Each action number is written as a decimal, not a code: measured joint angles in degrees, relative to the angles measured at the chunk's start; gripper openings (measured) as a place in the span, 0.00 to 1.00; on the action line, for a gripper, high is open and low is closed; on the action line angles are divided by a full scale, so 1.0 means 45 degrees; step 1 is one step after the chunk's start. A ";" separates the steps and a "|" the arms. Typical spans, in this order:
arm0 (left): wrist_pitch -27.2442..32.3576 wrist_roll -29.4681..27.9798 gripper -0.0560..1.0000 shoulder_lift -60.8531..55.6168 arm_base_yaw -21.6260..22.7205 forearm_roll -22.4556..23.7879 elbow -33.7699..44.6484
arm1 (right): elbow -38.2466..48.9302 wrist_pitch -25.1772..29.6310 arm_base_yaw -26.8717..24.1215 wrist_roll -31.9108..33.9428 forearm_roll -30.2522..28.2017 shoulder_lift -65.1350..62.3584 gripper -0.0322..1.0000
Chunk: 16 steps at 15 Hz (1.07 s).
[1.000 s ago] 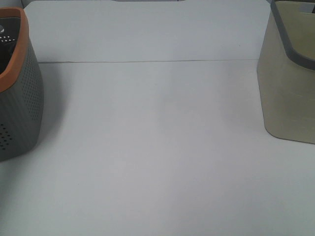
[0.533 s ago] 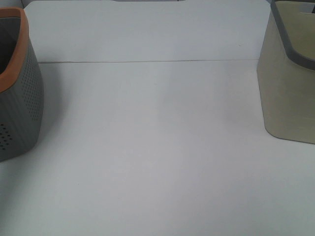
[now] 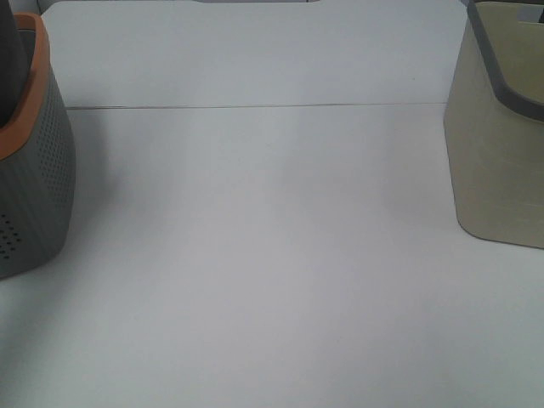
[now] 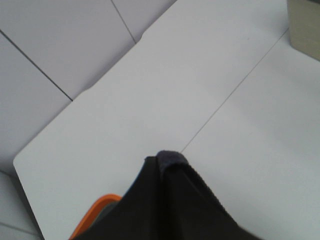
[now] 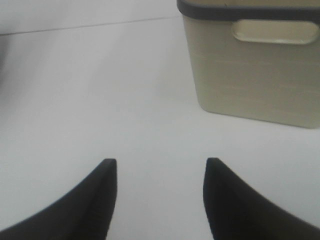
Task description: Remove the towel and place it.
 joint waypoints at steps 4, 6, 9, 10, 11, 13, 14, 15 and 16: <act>-0.0344 0.0802 0.05 0.1095 -0.2305 -0.0064 -0.1757 | -0.0229 -0.2712 0.0000 -0.2190 0.2572 0.1808 0.56; -0.1006 0.1120 0.05 0.2585 -0.3985 -0.0076 -0.2941 | -0.0229 -0.3858 0.0000 -0.3998 0.4125 0.3425 0.56; -0.1248 0.1986 0.05 0.3782 -0.5730 -0.0076 -0.3196 | -0.0229 -0.5348 0.0000 -0.6022 0.5730 0.5449 0.56; -0.1362 0.2266 0.05 0.4087 -0.6188 -0.0076 -0.3196 | -0.0229 -0.5819 0.0000 -0.7016 0.6264 0.6086 0.56; -0.1388 0.2406 0.05 0.4367 -0.6595 -0.0076 -0.3196 | -0.0229 -0.6201 0.0000 -0.7932 0.6875 0.6685 0.56; -0.1451 0.2419 0.05 0.4647 -0.6939 -0.0051 -0.3196 | -0.0267 -0.6455 0.0000 -0.9269 0.8085 0.7563 0.56; -0.1451 0.2419 0.05 0.4775 -0.7079 -0.0025 -0.3196 | -0.0306 -0.6506 0.0000 -1.0186 0.8925 0.7996 0.56; -0.1490 0.2419 0.05 0.4838 -0.7181 -0.0025 -0.3196 | -0.0318 -0.6506 0.0000 -1.1115 0.9702 0.8352 0.56; -0.1541 0.2419 0.05 0.4889 -0.7194 -0.0038 -0.3196 | -0.0318 -0.6443 0.0000 -1.2312 1.0402 0.8760 0.56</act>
